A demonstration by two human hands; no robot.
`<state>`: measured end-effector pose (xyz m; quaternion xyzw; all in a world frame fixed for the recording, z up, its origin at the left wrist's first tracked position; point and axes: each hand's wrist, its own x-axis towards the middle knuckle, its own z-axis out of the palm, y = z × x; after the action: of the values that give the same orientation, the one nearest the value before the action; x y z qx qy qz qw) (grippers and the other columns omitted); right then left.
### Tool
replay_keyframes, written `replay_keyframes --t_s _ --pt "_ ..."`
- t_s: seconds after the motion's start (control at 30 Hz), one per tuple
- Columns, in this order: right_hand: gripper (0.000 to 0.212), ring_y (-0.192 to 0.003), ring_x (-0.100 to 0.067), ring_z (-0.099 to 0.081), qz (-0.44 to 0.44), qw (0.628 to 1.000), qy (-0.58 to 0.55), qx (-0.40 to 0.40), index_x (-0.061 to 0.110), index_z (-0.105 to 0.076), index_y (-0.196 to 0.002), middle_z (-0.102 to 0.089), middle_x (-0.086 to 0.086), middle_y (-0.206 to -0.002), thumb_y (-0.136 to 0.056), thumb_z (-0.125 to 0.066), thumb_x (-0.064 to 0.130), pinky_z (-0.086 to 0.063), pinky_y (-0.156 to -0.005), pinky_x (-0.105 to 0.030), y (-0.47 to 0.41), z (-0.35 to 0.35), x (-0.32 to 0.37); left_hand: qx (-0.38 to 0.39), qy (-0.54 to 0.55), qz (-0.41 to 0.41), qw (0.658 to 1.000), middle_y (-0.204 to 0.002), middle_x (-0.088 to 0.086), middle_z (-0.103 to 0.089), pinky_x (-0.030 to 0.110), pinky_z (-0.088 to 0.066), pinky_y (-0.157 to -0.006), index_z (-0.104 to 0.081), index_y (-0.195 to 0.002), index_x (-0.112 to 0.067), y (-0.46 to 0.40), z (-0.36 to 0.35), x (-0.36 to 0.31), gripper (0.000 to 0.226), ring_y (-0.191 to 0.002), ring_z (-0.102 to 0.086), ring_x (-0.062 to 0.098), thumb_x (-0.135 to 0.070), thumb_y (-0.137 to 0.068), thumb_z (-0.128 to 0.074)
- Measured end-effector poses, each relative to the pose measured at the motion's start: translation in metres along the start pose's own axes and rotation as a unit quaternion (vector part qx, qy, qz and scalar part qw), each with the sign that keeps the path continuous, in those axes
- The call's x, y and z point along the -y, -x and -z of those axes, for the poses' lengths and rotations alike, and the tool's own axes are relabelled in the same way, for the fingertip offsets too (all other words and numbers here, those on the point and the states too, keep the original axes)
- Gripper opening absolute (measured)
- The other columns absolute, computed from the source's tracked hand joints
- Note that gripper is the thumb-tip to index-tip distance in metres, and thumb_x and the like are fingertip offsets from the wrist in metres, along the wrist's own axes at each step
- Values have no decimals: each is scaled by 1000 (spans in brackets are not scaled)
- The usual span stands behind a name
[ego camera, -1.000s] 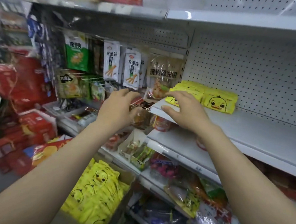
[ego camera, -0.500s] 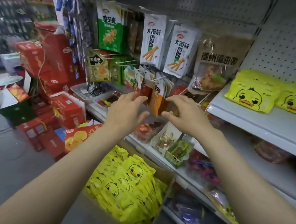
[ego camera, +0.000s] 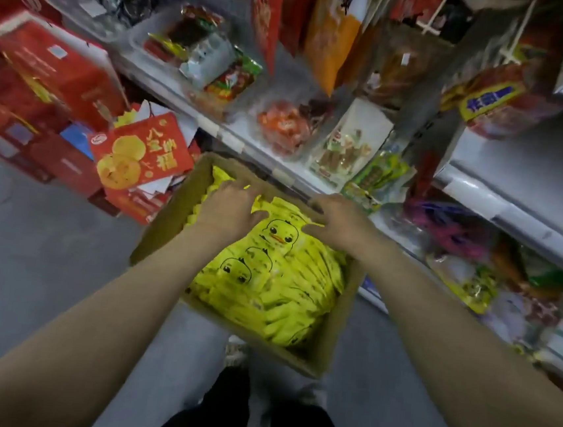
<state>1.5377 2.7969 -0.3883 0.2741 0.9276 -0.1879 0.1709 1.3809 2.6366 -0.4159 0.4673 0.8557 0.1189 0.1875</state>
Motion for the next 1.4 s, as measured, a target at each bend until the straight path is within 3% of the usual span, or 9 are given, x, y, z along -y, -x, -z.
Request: replay_keyframes --t_s 0.27,0.5,0.63,0.9,1.07,1.17,1.23,1.3,1.4 --pt "54 -112 -25 -58 -85 965 -88 231 24 -60 -124 -63 -4 -122 -79 -76 49 -50 -87 -36 -14 -144 -35 307 112 51 944 -134 11 -57 39 -42 -96 -59 -132 -25 9 -123 63 57 -121 -52 30 -47 -81 -73" --pt "47 -103 -19 -61 -92 950 -136 266 26 -63 -116 -65 2 -112 -74 -82 37 -51 -82 -30 -14 -201 -46 401 83 47 911 -150 1 -42 42 -31 -113 -55 -134 -36 20 -191 88 72 -139 -35 25 -53 -68 -80" --pt "38 -97 -16 -62 -101 948 -169 249 25 -64 -101 -65 7 -100 -70 -86 32 -51 -79 -30 -16 -208 -53 386 51 19 921 -152 3 -38 40 -28 -113 -54 -134 -38 21 -201 95 71 -141 -27 26 -47 -70 -82" --pt "16 -97 -20 -62 -85 950 -193 230 15 -74 -87 -68 -3 -96 -81 -79 28 -47 -79 -32 -16 -216 -51 365 69 46 927 -143 0 -51 38 -41 -104 -66 -122 -33 17 -198 96 43 -130 -47 25 -38 -80 -76" --pt "17 -105 -18 -62 -117 890 -380 224 19 -66 -88 -69 -2 -118 -92 -67 36 -48 -88 -38 -3 -186 -54 356 72 74 929 -107 9 -70 36 -51 -83 -73 -114 -23 11 -173 93 32 -99 -63 28 -41 -88 -67" --pt "23 -73 -17 -49 -130 878 -425 176 28 -59 -83 -60 -7 -85 -96 -55 47 -43 -67 -37 -9 -164 -49 338 78 90 933 -78 15 -64 33 -44 -69 -75 -98 -8 9 -151 93 38 -81 -60 29 -43 -90 -64" --pt "25 -81 -18 -49 -149 875 -436 148 33 -56 -82 -52 -1 -85 -95 -51 53 -49 -78 -47 -15 -150 -46 324 97 110 935 -70 15 -63 33 -44 -69 -75 -93 -4 9 -136 92 40 -78 -61 28 -42 -90 -63" --pt "25 -92 -17 -52 -164 873 -445 114 30 -54 -85 -54 5 -90 -98 -48 50 -49 -90 -46 -20 -138 -44 307 130 136 933 -76 14 -66 29 -41 -72 -77 -98 -10 9 -119 90 36 -85 -61 26 -42 -91 -63" --pt "29 -100 -20 -53 -191 873 -445 59 24 -57 -95 -57 4 -98 -100 -44 49 -46 -82 -33 -19 -123 -43 276 196 169 926 -117 13 -68 26 -37 -83 -73 -112 -13 10 -95 83 36 -114 -58 26 -40 -93 -61"
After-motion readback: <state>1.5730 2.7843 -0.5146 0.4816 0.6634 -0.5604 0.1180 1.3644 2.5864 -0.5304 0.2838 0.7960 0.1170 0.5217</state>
